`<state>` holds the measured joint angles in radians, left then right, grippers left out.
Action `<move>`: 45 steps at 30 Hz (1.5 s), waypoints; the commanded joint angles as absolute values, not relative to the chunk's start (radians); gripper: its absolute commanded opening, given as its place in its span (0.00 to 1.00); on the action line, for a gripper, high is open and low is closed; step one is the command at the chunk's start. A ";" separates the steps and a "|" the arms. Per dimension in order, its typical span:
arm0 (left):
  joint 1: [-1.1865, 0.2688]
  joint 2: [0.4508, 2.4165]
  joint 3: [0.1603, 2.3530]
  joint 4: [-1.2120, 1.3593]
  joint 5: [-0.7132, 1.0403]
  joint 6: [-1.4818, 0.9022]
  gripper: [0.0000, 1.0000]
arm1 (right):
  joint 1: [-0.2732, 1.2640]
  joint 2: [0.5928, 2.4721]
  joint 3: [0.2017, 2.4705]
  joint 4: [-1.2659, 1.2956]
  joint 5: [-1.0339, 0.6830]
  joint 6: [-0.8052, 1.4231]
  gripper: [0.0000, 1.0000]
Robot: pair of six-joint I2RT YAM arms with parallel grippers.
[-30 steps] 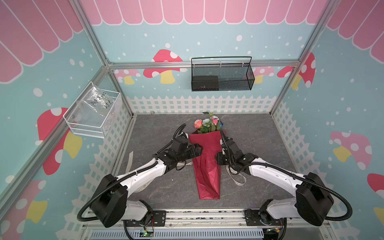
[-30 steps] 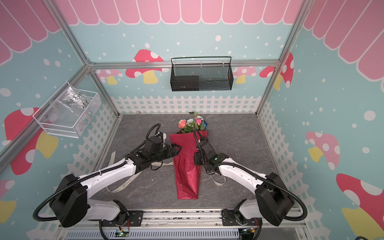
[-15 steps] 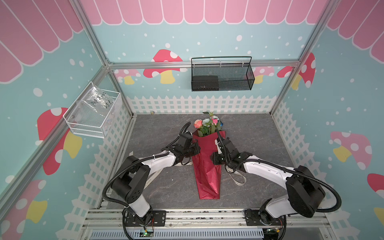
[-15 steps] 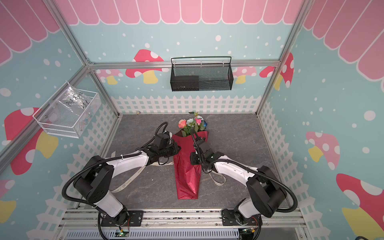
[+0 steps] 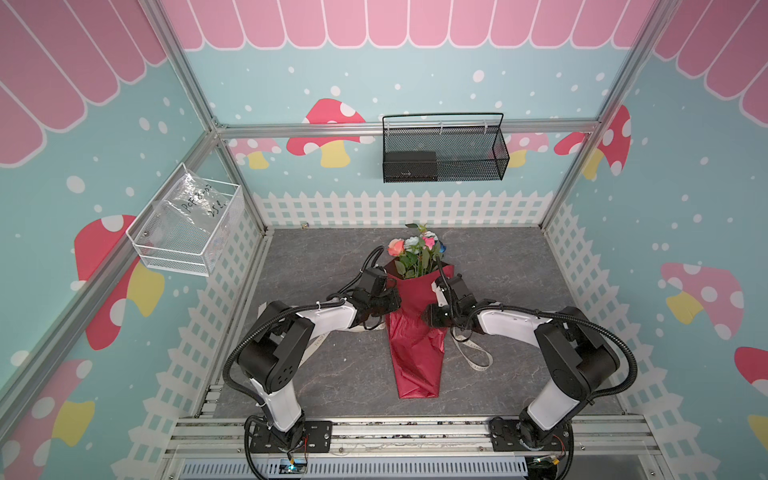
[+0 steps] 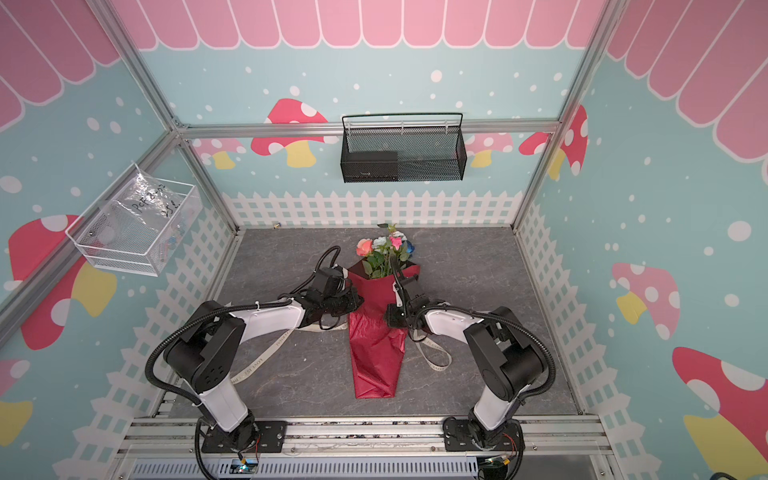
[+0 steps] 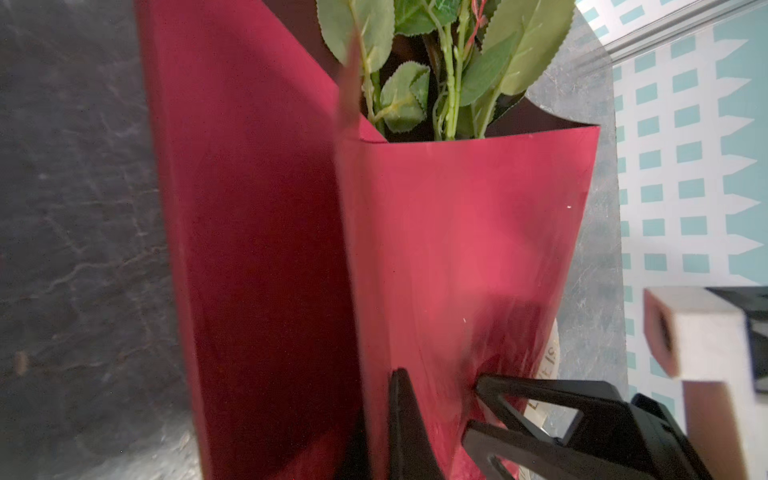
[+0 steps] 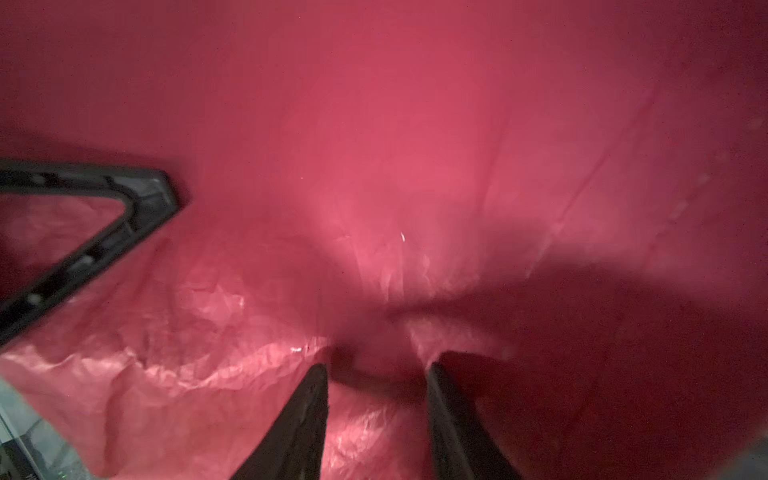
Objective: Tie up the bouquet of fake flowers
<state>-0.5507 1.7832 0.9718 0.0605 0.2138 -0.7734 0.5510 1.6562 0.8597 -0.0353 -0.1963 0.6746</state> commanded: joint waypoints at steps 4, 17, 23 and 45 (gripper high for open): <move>-0.544 1.830 1.014 0.067 0.239 -0.748 0.01 | 0.526 1.540 0.871 -0.032 -0.179 0.644 0.46; -0.549 1.835 1.053 -0.046 0.128 -0.716 0.28 | 0.525 1.625 0.870 -0.072 -0.173 0.647 0.35; -0.553 1.759 1.037 -0.083 0.098 -0.711 0.54 | 0.520 1.590 0.903 -0.148 -0.124 0.602 0.36; -0.686 1.566 0.982 -0.412 -0.181 -0.696 1.00 | 0.486 1.150 0.701 -0.592 0.175 0.711 0.50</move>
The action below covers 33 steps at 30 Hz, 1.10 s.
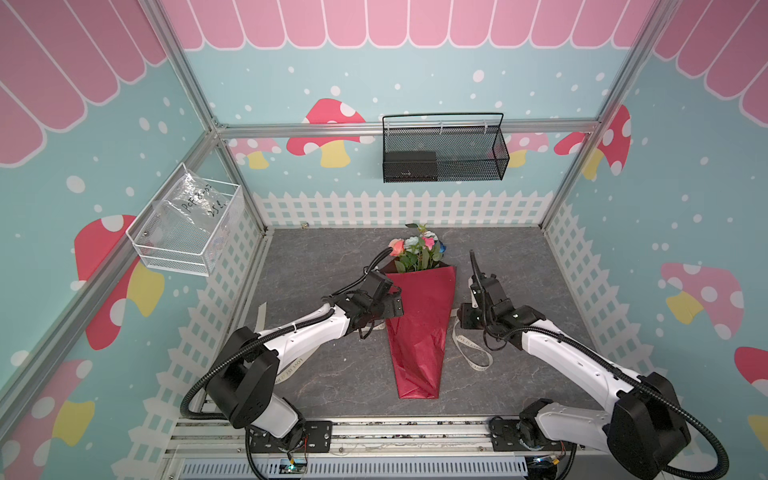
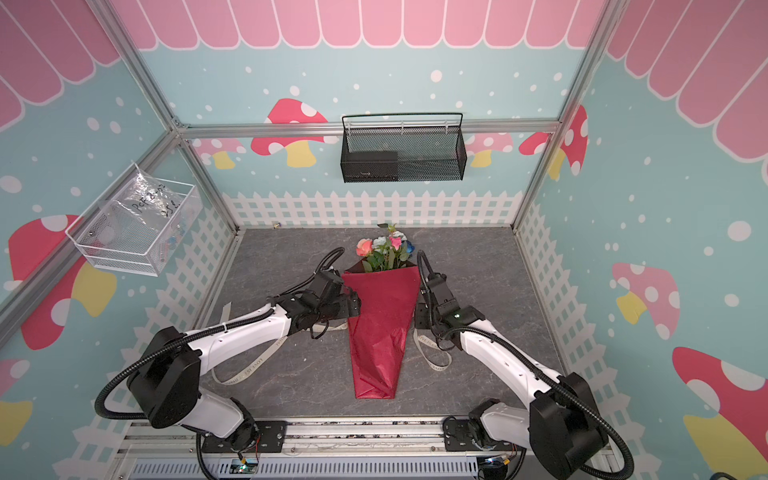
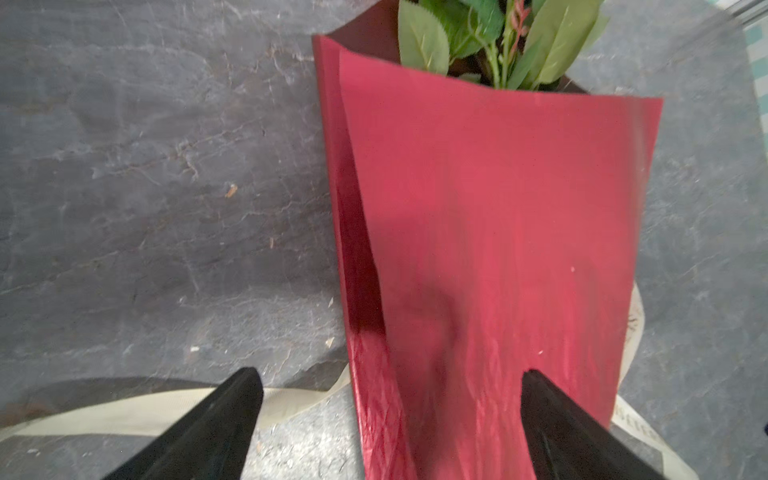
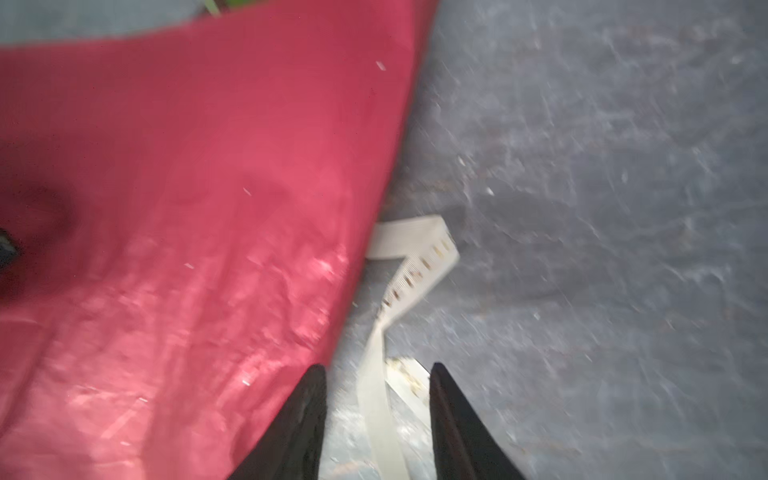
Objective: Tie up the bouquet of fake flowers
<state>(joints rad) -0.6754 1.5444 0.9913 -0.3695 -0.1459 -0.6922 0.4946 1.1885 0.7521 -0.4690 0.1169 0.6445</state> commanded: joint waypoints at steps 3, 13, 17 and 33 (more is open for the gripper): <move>-0.687 1.610 0.978 -0.411 -0.178 -0.703 0.98 | 0.485 1.094 0.617 -0.595 0.148 0.775 0.61; -0.688 1.734 0.988 -0.408 -0.195 -0.701 0.73 | 0.478 1.058 0.485 -0.528 0.111 0.857 0.67; -0.688 1.746 0.973 -0.408 -0.202 -0.707 0.76 | 0.467 1.102 0.486 -0.512 0.169 0.857 0.65; -0.692 1.647 0.950 -0.309 -0.138 -0.749 0.86 | 0.395 0.975 0.483 -0.424 0.288 0.802 0.00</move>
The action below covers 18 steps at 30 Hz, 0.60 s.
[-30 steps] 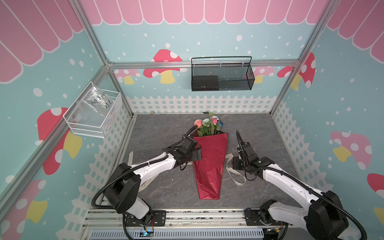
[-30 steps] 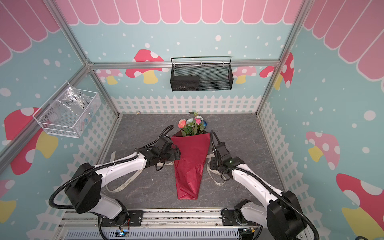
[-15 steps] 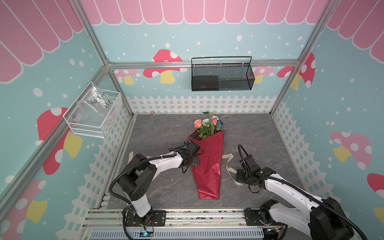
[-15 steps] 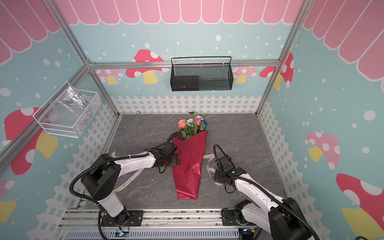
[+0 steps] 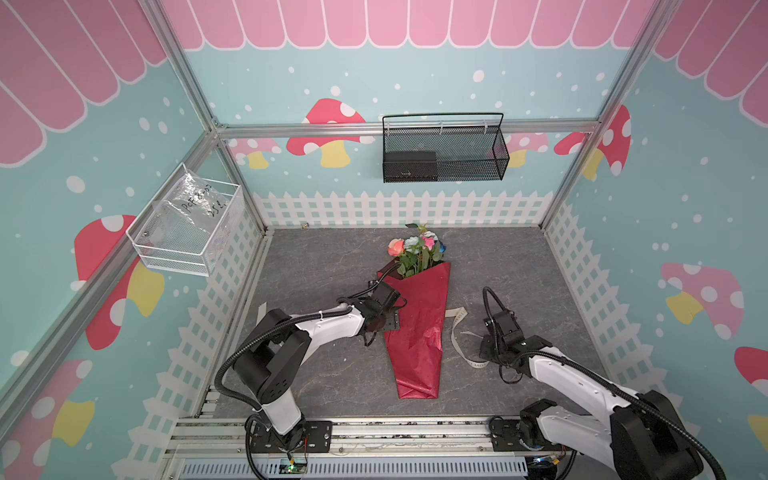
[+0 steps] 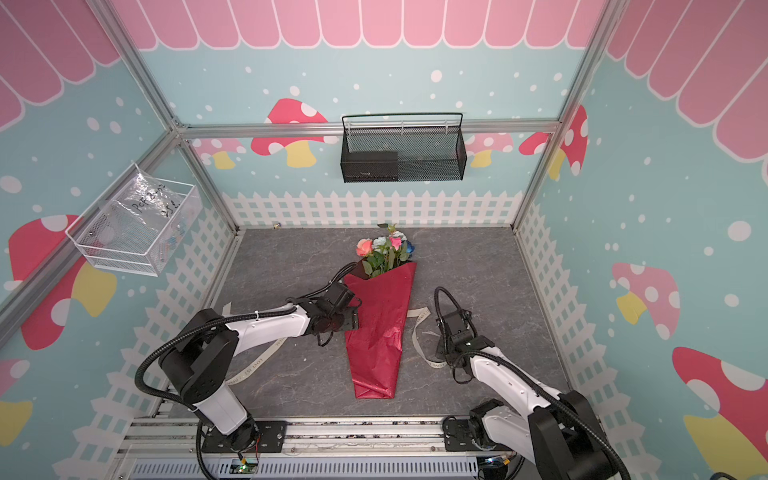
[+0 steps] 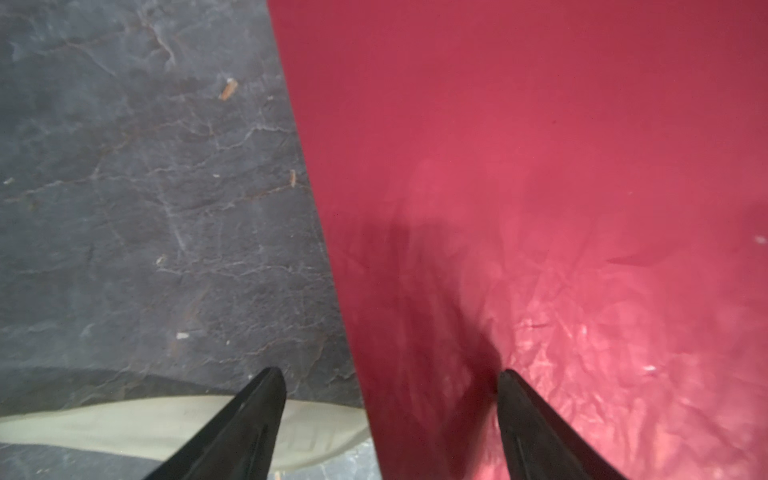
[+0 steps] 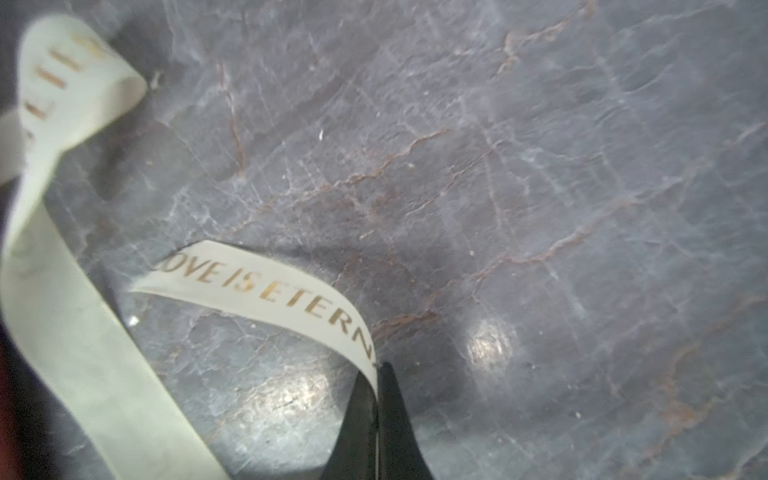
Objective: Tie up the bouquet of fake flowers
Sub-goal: 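Lift the ribbon over the cone with the right gripper while the left draws back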
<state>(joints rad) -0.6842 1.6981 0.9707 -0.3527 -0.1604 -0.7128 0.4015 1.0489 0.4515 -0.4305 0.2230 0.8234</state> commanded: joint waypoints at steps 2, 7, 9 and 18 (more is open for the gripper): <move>-0.692 1.619 0.937 -0.286 -0.131 -0.760 0.89 | 0.397 0.903 0.523 -0.434 0.314 0.768 0.00; -0.690 1.566 0.925 -0.256 -0.122 -0.784 0.97 | 0.397 0.810 0.662 -0.407 0.272 0.621 0.00; -0.689 1.551 0.927 -0.256 -0.124 -0.790 1.00 | 0.399 0.822 0.706 -0.372 0.204 0.581 0.00; -0.550 1.315 0.805 -0.305 -0.143 -0.848 1.00 | 0.444 1.000 0.851 -0.170 -0.023 0.492 0.00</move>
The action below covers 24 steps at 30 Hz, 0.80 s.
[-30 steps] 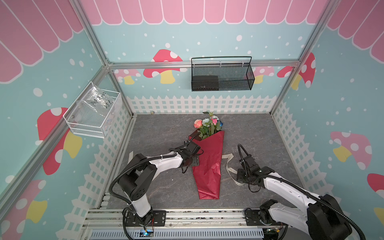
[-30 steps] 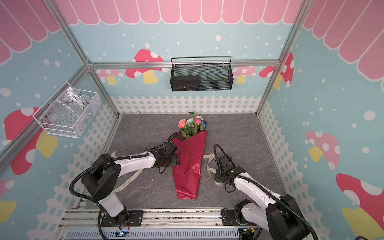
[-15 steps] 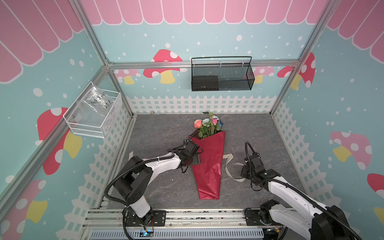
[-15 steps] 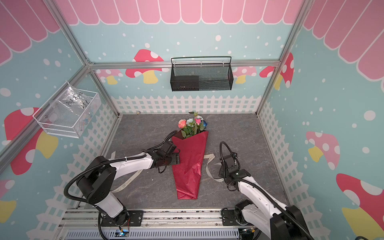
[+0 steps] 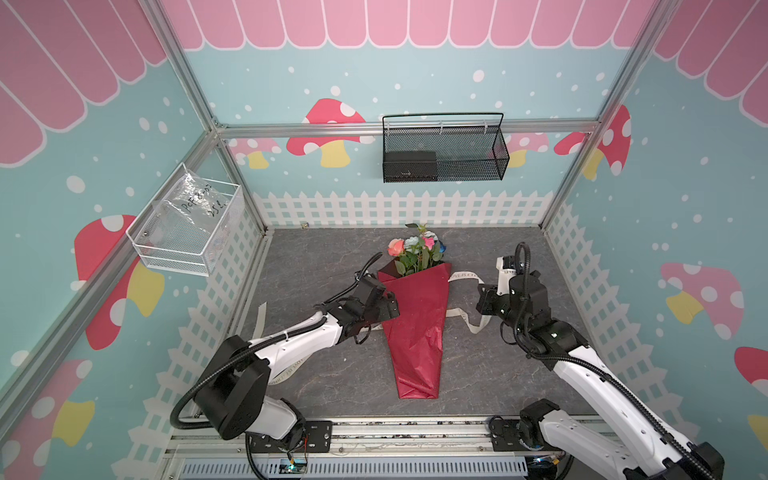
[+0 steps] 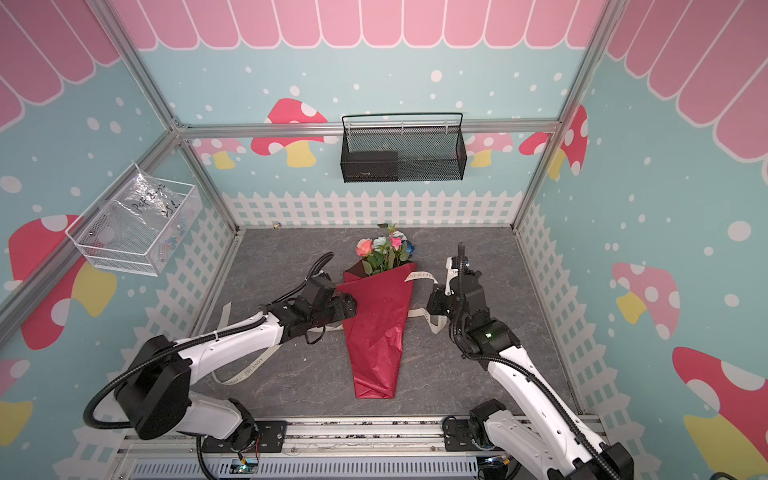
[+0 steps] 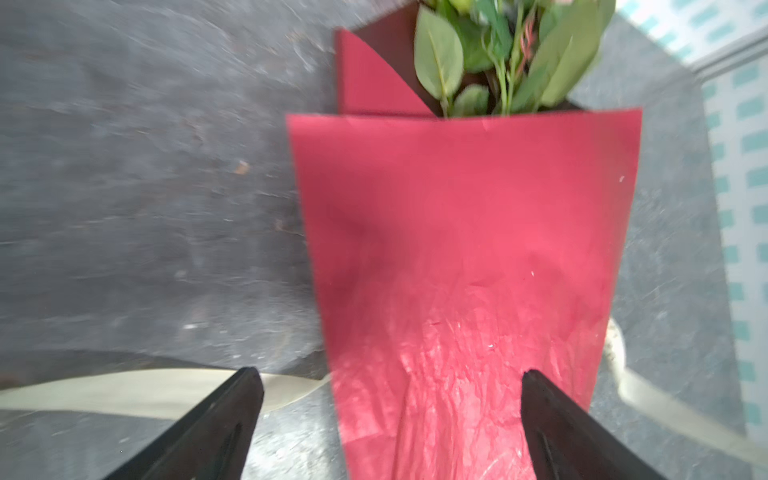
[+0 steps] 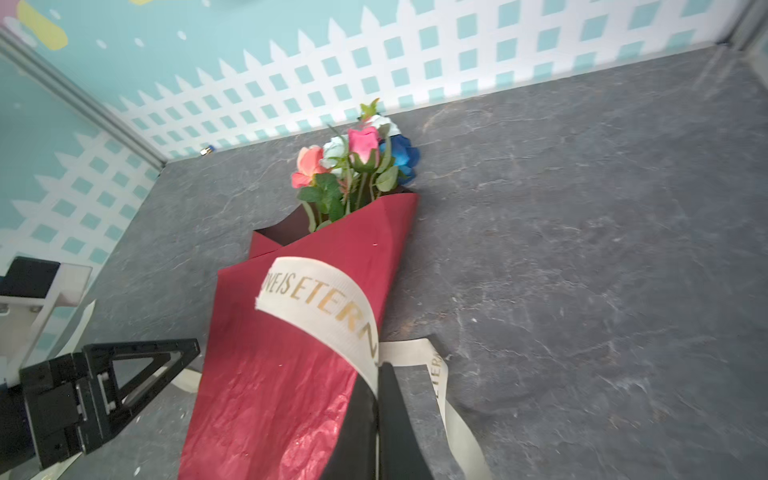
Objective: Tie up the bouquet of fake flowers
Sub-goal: 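Lift the ribbon over the cone with the right gripper while the left draws back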
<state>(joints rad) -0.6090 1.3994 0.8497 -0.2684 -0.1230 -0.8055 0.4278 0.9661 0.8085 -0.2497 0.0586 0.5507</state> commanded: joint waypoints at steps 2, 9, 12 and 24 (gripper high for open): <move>-0.476 1.222 0.757 -0.361 -0.171 -0.854 1.00 | 0.460 1.045 0.887 -0.144 -0.047 0.473 0.00; -0.095 0.917 0.582 -0.508 -0.177 -0.848 0.87 | 0.502 1.199 0.985 -0.072 -0.105 0.431 0.00; 0.017 0.845 0.550 -0.549 -0.195 -0.857 0.85 | 0.516 1.256 1.002 -0.038 -0.140 0.424 0.00; 0.353 1.023 0.653 -0.644 -0.292 -0.715 1.00 | 0.563 1.382 1.028 0.020 -0.188 0.388 0.00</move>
